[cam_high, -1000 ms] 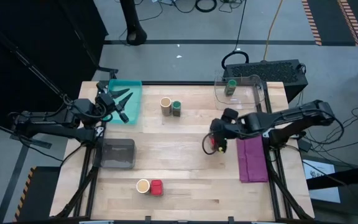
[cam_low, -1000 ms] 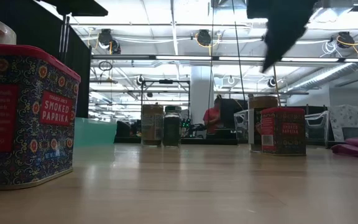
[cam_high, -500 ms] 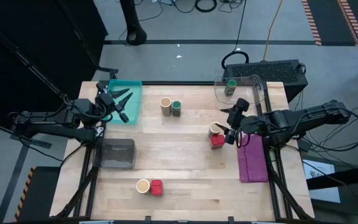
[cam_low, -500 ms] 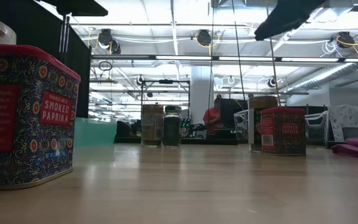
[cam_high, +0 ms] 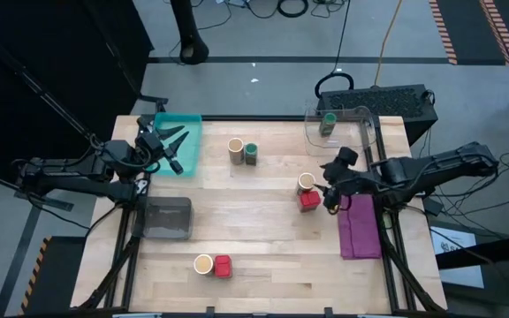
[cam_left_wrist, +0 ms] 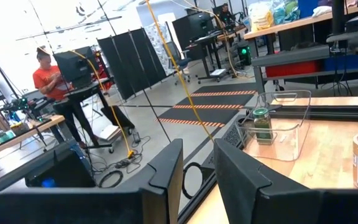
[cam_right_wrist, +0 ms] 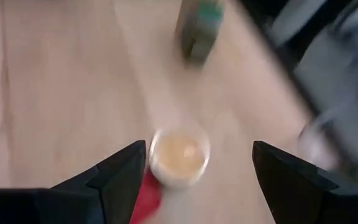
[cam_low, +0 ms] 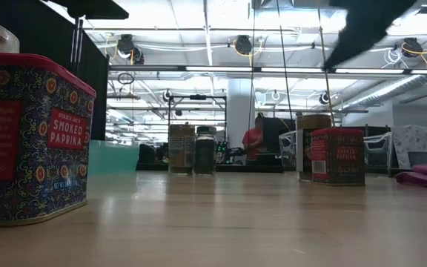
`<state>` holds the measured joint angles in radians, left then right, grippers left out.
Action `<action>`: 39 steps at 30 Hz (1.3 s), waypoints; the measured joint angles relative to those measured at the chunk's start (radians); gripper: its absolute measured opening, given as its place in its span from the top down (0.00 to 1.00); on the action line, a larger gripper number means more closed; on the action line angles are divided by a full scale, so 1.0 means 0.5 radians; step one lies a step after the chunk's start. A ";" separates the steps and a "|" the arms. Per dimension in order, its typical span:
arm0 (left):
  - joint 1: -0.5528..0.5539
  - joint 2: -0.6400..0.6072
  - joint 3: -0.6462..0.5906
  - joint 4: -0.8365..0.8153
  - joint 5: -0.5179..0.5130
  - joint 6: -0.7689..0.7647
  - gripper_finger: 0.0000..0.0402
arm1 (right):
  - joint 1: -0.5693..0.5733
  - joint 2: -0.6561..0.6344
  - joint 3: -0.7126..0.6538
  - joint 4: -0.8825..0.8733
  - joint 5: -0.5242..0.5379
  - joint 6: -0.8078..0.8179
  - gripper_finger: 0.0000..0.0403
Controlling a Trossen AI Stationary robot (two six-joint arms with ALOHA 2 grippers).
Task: Sort spices by type
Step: Put the top red seasoning can into the blue bin
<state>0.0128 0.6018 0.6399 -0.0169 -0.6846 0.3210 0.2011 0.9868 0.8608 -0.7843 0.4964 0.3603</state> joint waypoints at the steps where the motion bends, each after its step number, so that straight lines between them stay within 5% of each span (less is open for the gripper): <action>1: 0.000 0.000 0.000 0.000 0.000 0.000 0.76 | -0.015 0.003 0.000 -0.114 -0.079 0.100 0.31; 5: 0.000 0.000 0.000 0.001 0.000 0.000 0.76 | -0.034 0.004 0.000 -0.398 -0.316 0.386 0.31; 10: 0.000 0.001 0.000 0.000 0.000 0.000 0.76 | -0.032 0.040 -0.036 -0.333 -0.425 0.214 0.31; 39: 0.000 0.000 0.000 0.000 -0.001 0.000 0.76 | -0.076 0.143 -0.466 0.423 -0.526 -0.310 0.24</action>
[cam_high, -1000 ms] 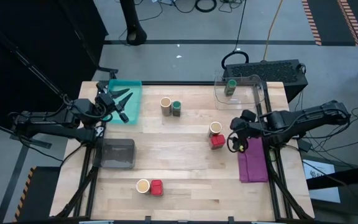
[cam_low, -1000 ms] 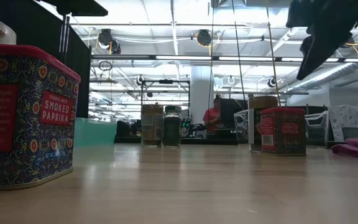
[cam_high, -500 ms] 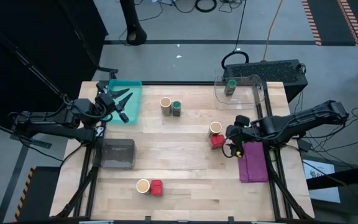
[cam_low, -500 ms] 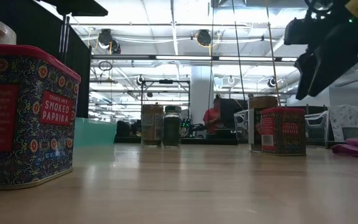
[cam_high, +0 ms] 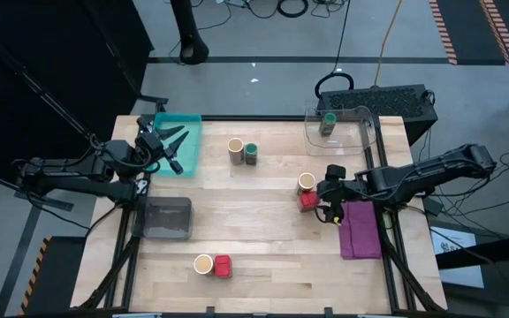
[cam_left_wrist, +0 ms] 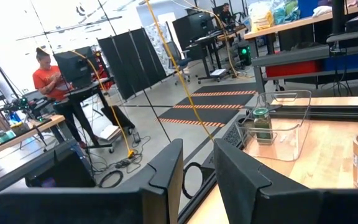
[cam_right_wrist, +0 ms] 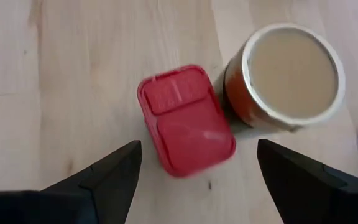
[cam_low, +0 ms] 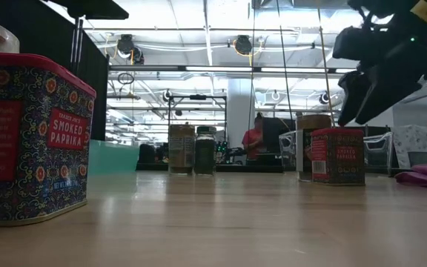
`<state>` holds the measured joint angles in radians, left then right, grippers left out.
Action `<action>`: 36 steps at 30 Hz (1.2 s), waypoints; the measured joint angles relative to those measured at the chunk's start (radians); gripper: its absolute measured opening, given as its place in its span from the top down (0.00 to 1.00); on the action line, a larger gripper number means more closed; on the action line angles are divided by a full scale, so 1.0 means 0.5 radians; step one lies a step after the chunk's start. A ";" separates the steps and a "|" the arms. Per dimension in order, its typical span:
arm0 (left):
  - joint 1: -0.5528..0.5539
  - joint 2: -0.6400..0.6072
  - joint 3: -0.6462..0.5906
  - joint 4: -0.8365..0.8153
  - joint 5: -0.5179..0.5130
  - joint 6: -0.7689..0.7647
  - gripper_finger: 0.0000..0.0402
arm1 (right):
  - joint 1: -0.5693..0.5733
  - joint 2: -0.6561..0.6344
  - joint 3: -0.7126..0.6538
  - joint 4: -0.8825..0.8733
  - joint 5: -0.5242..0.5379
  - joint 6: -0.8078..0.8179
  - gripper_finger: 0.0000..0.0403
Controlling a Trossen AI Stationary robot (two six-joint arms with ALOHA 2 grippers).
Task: Sort spices by type
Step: Put the top red seasoning can into the blue bin
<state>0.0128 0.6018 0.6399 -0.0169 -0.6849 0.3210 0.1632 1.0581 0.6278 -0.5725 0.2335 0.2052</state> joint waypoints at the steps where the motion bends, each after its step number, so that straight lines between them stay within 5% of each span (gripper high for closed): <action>1: 0.000 0.000 0.000 0.001 0.000 0.000 0.76 | -0.012 0.012 -0.017 0.046 -0.006 -0.019 0.24; 13: 0.000 0.000 0.000 0.000 0.000 0.000 0.76 | -0.035 0.236 -0.143 0.386 -0.255 0.071 0.27; 24: 0.000 0.000 0.000 0.000 -0.001 0.000 0.76 | 0.076 0.246 -0.141 0.416 -0.258 0.303 0.53; 33: 0.000 0.001 0.000 0.017 -0.001 0.215 0.76 | 0.110 0.246 -0.140 0.387 -0.200 0.411 0.48; 36: 0.000 0.005 0.000 0.017 0.017 -0.017 0.76 | 0.139 0.246 -0.139 0.357 -0.194 0.479 0.45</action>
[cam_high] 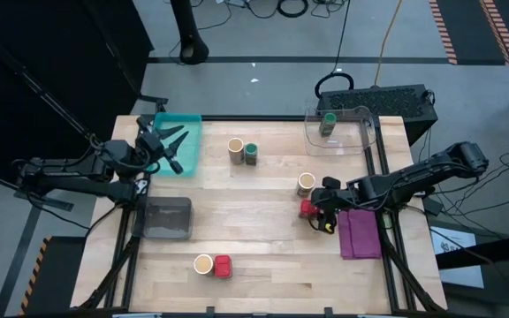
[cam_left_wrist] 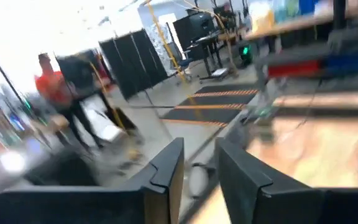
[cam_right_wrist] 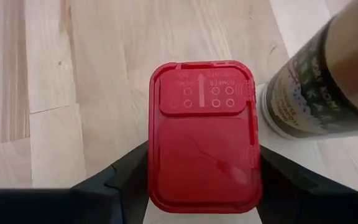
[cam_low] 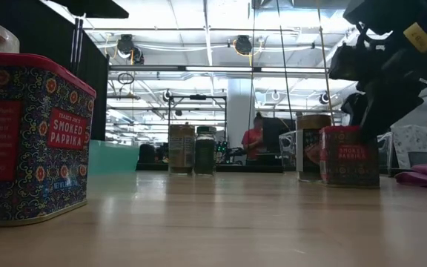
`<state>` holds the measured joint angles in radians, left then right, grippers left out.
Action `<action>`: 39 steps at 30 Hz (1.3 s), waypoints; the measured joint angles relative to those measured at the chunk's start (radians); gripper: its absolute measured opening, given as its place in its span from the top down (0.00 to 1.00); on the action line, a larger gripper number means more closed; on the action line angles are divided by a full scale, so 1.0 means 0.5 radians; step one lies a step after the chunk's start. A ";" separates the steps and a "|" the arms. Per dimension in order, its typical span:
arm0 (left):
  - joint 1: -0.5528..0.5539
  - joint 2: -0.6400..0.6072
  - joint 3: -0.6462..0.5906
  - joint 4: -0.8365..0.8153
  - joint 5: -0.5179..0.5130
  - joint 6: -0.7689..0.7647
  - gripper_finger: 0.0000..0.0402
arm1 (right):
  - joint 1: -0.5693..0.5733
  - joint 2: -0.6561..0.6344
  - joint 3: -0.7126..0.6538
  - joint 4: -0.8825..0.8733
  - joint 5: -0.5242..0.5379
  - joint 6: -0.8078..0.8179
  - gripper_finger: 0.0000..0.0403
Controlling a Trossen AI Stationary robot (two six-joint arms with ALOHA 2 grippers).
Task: Sort spices by type
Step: Put the top red seasoning can into the blue bin
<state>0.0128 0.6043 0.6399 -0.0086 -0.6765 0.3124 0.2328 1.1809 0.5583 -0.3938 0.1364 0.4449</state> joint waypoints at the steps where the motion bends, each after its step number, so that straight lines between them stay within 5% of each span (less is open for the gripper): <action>1: 0.000 0.008 0.000 0.001 0.053 -0.188 0.76 | 0.025 0.001 0.000 -0.019 -0.002 0.022 0.46; 5: -0.001 0.021 0.000 0.046 0.232 -0.794 0.76 | 0.162 0.021 -0.002 -0.013 0.012 0.128 0.54; 11: 0.000 0.018 0.000 0.028 0.198 -0.704 0.76 | 0.328 0.056 0.000 0.011 0.194 0.235 0.54; 23: -0.121 0.375 -0.017 -0.070 0.707 -1.818 0.76 | 0.642 0.034 0.145 0.038 0.354 0.341 0.54; 29: -0.525 0.924 -0.013 0.727 1.005 -1.439 0.76 | 0.709 0.074 0.524 -0.014 0.596 0.007 0.54; 35: -0.705 1.243 0.020 1.052 0.656 -0.947 0.76 | 0.598 0.288 0.995 -0.443 0.620 -0.272 0.54; 39: -0.711 1.432 0.021 1.137 0.615 -0.848 0.75 | 0.521 0.472 1.244 -0.634 0.614 -0.467 0.54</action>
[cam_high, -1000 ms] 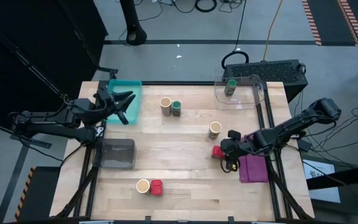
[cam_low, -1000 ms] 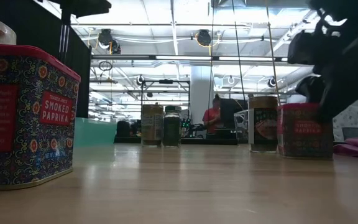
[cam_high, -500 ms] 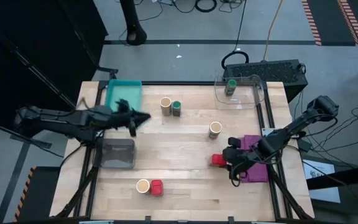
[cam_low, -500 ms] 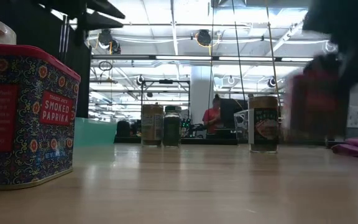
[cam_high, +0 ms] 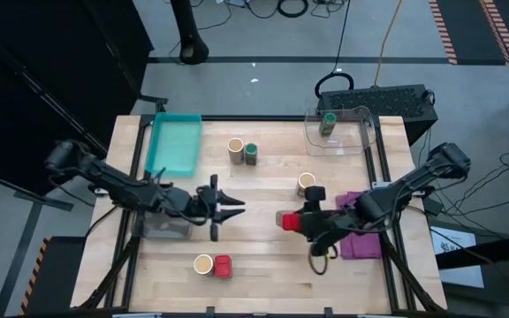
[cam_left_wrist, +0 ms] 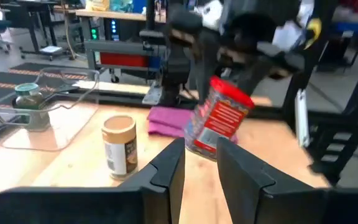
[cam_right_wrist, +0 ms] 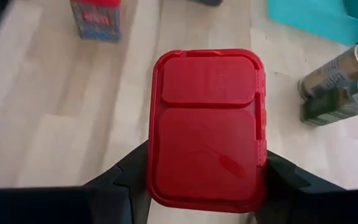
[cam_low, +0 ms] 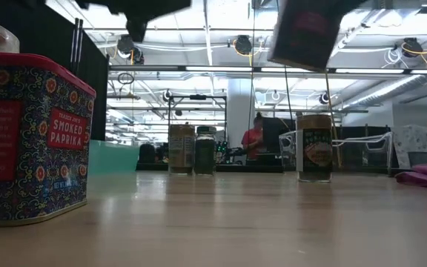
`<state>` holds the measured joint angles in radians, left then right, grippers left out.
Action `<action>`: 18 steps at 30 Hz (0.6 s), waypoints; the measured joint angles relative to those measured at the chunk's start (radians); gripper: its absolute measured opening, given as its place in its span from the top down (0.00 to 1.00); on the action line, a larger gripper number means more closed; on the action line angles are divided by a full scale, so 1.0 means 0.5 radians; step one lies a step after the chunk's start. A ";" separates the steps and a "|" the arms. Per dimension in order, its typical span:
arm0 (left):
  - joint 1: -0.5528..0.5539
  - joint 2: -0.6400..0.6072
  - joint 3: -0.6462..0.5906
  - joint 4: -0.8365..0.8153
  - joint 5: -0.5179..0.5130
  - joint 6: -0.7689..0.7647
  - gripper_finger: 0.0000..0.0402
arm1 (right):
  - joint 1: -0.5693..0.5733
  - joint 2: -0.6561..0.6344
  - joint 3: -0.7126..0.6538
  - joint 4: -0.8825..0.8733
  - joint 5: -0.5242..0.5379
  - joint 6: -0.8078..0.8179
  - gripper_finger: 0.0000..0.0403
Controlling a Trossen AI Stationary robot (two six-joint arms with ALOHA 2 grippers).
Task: Sort spices by type
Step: Put the top red seasoning can into the blue bin
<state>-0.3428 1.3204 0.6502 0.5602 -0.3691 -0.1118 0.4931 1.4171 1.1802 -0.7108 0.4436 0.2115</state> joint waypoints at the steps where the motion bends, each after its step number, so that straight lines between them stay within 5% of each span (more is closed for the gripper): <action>1: -0.001 0.046 0.000 0.030 0.000 0.036 0.74 | -0.028 0.040 0.039 -0.039 -0.005 -0.043 0.54; 12: 0.048 0.330 0.006 0.285 -0.013 0.426 0.33 | -0.247 0.209 0.211 -0.027 -0.009 -0.285 0.54; 18: 0.162 0.499 0.096 0.402 -0.048 0.550 0.27 | -0.321 0.209 0.211 0.046 -0.008 -0.346 0.54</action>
<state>-0.2619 1.5698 0.6984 0.7613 -0.3931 0.1631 0.3328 1.5215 1.2858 -0.6879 0.4394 0.0385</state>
